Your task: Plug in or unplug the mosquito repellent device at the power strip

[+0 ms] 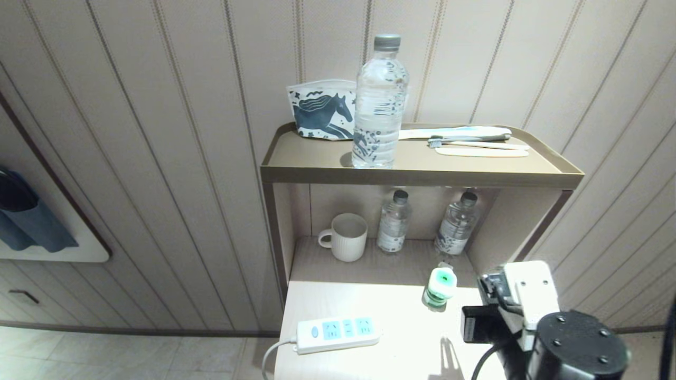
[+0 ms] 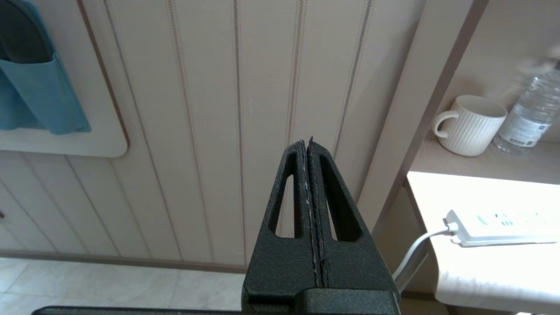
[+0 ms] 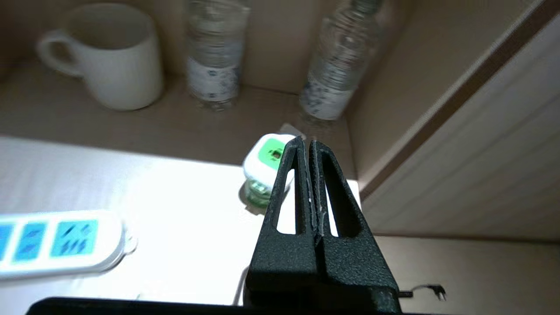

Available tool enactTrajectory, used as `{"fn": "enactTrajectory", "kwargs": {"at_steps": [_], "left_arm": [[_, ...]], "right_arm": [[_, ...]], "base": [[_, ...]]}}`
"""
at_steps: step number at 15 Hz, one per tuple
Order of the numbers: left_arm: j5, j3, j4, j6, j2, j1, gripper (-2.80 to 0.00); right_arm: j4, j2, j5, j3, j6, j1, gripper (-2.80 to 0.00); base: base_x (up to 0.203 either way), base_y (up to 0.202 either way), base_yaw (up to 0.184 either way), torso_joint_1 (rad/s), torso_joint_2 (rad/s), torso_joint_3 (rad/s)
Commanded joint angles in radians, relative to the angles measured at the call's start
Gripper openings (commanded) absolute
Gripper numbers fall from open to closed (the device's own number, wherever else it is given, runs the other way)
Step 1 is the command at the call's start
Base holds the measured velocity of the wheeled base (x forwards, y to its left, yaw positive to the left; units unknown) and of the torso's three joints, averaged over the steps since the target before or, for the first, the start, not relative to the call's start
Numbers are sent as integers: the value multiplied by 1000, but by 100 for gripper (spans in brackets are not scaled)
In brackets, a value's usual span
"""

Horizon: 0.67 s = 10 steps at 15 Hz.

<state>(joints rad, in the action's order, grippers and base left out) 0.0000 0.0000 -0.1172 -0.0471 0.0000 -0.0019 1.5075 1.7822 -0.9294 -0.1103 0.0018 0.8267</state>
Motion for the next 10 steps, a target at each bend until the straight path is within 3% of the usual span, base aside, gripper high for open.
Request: {"fn": "enactTrajectory", "kwargs": {"at_steps": [1,3,5,8,10], "left_arm": [[0,0,-1,0,0,0,-280],[0,0,-1,0,2,0,-280],[0,0,-1,0,0,0,-280],[0,0,-1,0,2,0,-280],[0,0,-1,0,0,0,-280]], "right_arm": [[-114,-229,82,40,-2,33,-280],[-295,-408,206,52,-8,28,-280],[-629,-652,431,24,-36,-68,-280],[-1270,-920,869,-77,-69,-382,-280],[-1390,-1067,982,-80,-84,-572,-280]], "base": [[0,0,0,0,0,0],[0,0,0,0,0,0],[0,0,0,0,0,0],[0,0,0,0,0,0],[0,0,0,0,0,0]]}}
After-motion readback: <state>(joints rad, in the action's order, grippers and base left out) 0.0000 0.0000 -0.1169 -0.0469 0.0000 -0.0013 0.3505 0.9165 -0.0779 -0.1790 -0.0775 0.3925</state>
